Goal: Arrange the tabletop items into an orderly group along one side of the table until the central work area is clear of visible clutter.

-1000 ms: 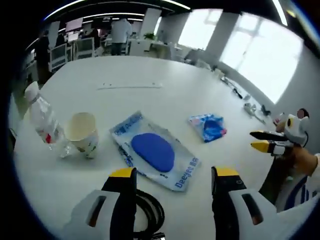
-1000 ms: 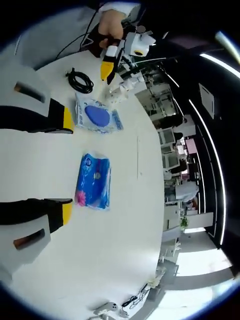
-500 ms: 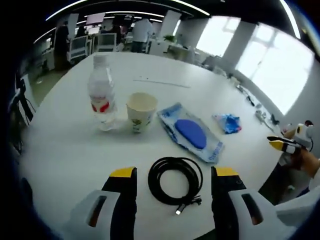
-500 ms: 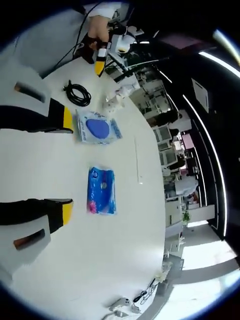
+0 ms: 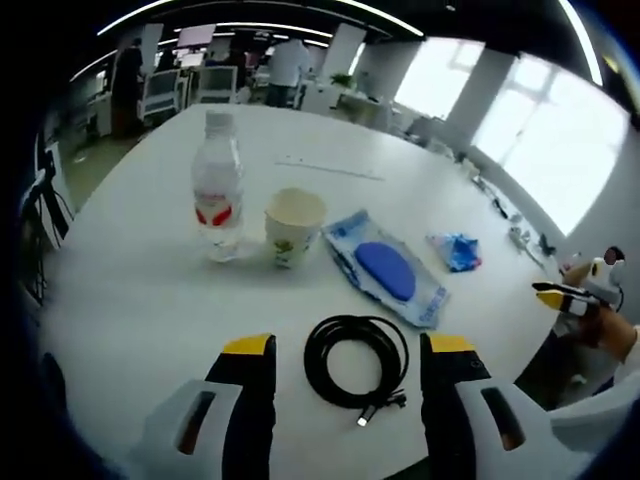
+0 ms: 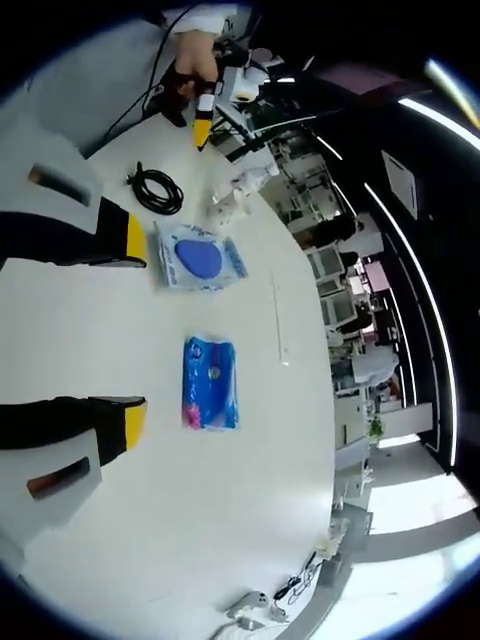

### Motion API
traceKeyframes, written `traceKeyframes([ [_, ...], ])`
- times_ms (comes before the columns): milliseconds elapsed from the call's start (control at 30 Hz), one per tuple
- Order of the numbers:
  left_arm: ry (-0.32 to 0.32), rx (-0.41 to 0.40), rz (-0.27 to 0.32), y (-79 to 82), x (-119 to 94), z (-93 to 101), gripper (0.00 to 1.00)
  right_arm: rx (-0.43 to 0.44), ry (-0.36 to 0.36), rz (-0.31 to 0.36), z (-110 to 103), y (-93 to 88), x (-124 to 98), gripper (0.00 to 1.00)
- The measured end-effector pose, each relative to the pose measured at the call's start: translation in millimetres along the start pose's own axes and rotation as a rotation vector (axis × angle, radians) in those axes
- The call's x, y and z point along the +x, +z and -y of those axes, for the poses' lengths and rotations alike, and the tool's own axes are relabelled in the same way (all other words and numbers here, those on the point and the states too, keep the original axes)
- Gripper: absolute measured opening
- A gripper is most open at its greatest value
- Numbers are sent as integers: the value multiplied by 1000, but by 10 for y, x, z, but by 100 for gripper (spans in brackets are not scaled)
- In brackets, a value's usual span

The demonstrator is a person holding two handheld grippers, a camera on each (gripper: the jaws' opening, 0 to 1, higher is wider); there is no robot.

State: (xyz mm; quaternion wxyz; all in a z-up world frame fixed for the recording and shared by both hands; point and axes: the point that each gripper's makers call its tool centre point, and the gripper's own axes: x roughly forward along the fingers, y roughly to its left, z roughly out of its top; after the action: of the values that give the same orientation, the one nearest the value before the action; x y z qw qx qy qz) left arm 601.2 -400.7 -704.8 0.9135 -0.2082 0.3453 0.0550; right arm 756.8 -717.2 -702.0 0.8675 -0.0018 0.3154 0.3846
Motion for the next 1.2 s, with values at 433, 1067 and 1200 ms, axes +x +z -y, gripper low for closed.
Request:
traceKeyframes([
  [433, -45, 7, -30, 91, 161, 67, 54, 82, 5, -4, -159, -162, 39, 48],
  [1067, -98, 247, -47, 537, 498, 209, 53, 207, 32, -18, -489, -369, 182, 47],
  [1200, -101, 288, -55, 641, 627, 251, 52, 227, 56, -28, -644, -383, 250, 47],
])
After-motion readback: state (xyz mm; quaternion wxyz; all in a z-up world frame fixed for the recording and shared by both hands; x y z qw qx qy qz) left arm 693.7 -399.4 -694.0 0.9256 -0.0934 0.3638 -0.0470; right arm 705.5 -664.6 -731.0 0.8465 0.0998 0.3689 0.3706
